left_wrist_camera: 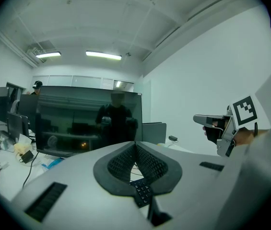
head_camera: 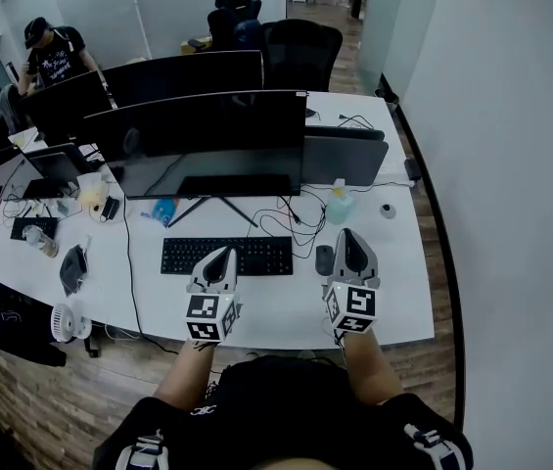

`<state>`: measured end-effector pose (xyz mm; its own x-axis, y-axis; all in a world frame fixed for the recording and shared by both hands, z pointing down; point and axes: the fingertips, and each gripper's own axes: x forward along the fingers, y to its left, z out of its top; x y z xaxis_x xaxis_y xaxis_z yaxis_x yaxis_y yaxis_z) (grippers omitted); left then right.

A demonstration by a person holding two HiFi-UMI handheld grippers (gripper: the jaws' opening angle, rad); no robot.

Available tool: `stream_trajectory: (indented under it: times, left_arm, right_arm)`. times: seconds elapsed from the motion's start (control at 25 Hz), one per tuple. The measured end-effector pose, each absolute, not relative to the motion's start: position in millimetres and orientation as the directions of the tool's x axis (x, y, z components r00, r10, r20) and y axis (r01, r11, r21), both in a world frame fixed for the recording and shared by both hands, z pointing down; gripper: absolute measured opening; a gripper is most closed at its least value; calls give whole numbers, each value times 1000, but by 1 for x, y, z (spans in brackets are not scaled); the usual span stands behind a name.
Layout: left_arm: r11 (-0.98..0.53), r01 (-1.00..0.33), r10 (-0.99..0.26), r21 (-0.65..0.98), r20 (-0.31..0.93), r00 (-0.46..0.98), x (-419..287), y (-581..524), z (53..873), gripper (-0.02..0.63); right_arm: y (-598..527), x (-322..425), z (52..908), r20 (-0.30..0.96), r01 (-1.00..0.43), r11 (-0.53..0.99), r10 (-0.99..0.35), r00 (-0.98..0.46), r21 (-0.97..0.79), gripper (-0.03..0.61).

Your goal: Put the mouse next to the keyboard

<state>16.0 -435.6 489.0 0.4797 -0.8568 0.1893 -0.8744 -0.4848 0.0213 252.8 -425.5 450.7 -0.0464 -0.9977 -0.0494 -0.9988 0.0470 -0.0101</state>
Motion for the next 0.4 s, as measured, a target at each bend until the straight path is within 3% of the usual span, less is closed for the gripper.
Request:
stream_trajectory:
  times: [0.4]
  left_arm:
    - [-485, -874, -858, 19, 185, 480, 22, -432, 486, 12]
  right_arm:
    - [-423, 257, 448, -63, -998, 52, -997, -51, -28, 14]
